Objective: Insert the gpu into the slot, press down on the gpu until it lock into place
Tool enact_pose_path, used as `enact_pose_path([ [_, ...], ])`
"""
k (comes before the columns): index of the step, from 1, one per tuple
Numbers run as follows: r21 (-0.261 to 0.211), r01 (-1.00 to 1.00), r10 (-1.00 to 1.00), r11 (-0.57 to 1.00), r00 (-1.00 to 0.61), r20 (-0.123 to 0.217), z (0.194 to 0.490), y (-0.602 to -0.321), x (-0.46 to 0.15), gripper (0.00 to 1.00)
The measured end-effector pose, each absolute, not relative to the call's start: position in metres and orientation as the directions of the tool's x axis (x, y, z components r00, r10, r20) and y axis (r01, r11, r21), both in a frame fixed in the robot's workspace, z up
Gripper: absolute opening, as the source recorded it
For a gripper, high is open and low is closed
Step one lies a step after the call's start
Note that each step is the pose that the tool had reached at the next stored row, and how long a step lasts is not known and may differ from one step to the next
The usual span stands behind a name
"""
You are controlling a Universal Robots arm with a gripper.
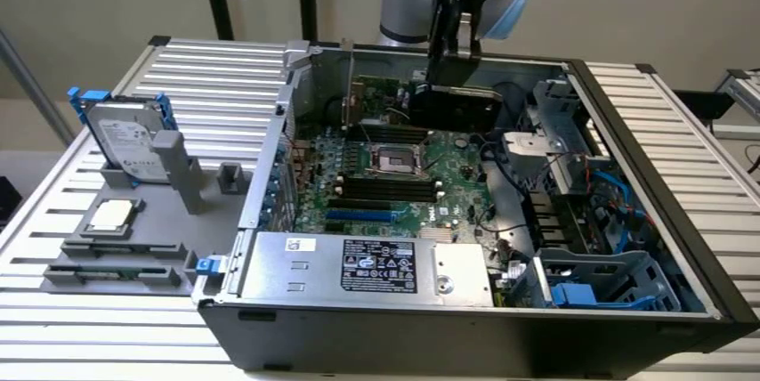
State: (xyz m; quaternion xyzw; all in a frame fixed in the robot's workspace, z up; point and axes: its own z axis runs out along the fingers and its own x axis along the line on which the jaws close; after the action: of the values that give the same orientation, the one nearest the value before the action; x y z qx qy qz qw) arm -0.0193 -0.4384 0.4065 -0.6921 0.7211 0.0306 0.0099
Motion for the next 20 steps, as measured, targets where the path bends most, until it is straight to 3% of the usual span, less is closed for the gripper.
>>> enact_pose_path([
  [20, 0.027, -1.000, -0.998, 0.006, -0.007, -0.057, 0.386, -0.440, -0.056, 0.26],
])
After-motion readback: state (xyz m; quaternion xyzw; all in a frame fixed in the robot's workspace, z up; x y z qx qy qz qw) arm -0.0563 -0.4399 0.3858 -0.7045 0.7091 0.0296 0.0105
